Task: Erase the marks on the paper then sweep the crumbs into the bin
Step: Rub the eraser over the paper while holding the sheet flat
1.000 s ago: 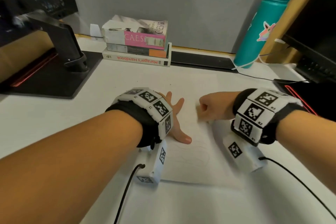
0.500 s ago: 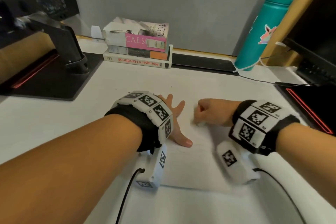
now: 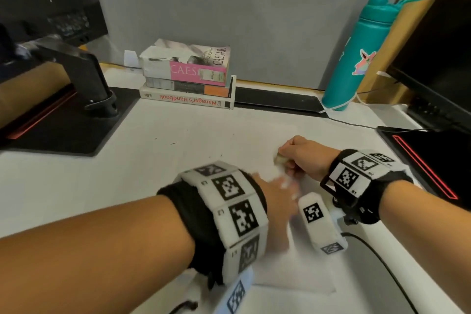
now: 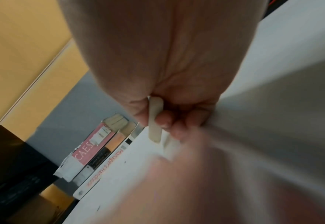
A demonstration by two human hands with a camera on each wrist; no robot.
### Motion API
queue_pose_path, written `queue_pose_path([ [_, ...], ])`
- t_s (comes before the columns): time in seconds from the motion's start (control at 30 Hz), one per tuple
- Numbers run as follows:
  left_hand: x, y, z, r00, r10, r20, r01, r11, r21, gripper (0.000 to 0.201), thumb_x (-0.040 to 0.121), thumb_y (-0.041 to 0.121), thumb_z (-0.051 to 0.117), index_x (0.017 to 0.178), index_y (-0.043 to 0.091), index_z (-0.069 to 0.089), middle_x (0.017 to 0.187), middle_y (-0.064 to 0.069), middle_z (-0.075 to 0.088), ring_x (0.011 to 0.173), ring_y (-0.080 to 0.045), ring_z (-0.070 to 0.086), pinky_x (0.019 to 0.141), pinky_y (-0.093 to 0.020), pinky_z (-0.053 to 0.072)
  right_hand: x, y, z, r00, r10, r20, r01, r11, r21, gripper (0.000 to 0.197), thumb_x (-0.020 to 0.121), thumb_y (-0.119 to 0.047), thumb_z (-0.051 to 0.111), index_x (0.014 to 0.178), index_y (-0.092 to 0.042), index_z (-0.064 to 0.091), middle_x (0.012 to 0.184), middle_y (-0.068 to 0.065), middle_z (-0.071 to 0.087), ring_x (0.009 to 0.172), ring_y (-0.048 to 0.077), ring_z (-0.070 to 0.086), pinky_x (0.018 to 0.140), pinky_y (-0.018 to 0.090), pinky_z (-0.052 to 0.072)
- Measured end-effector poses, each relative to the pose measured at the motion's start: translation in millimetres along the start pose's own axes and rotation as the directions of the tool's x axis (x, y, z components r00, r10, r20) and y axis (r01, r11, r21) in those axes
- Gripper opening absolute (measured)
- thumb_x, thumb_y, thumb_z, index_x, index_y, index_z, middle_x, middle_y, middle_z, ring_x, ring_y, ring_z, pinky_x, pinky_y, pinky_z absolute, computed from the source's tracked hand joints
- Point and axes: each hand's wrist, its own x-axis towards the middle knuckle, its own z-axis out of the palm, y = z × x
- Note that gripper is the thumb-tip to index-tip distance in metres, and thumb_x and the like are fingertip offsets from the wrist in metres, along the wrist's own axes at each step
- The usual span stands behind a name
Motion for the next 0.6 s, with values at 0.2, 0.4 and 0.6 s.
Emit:
queue_pose_path([
  [0.2,6,-36,-13,0.932,-0.362,-0.005,0.36,0.927,-0.108,0.081,0.094,0.061,0.032,0.153,0.013,0.005,0.16,-0.011,-0.006,0.147,-0.03,0.005,0.116,-0.043,0.009,-1,2,-3,0.999,-0.026,0.046,0.028,0.999,-0.041,0.031,0.096,-0.009,0.043,0.066,-0.008,0.043,0.06,0.008,0.04,0.052,0.015,0.039,0.037,0.01,0.036],
  [0.4,14,-50,3,0.92,-0.377,0.104,0.39,0.903,-0.18,0.118,0.067,0.081,0.053,0.146,0.039,-0.023,0.155,-0.011,-0.027,0.144,-0.037,-0.016,0.113,-0.056,-0.001,-12,3,-1,0.988,-0.071,0.139,0.12,0.914,-0.388,0.016,0.094,-0.024,0.049,0.088,-0.011,0.045,0.078,0.003,0.049,0.069,0.015,0.044,0.06,0.014,0.039],
  [0.6,18,-49,4,0.915,-0.396,0.083,0.404,0.895,-0.187,0.121,0.064,0.082,0.055,0.145,0.039,-0.024,0.154,-0.013,-0.029,0.143,-0.039,-0.018,0.113,-0.058,-0.002,-30,-6,5,0.963,-0.042,0.266,0.192,0.799,-0.57,0.015,0.092,-0.021,0.049,0.08,-0.013,0.048,0.074,0.003,0.049,0.066,0.013,0.041,0.055,0.017,0.032],
])
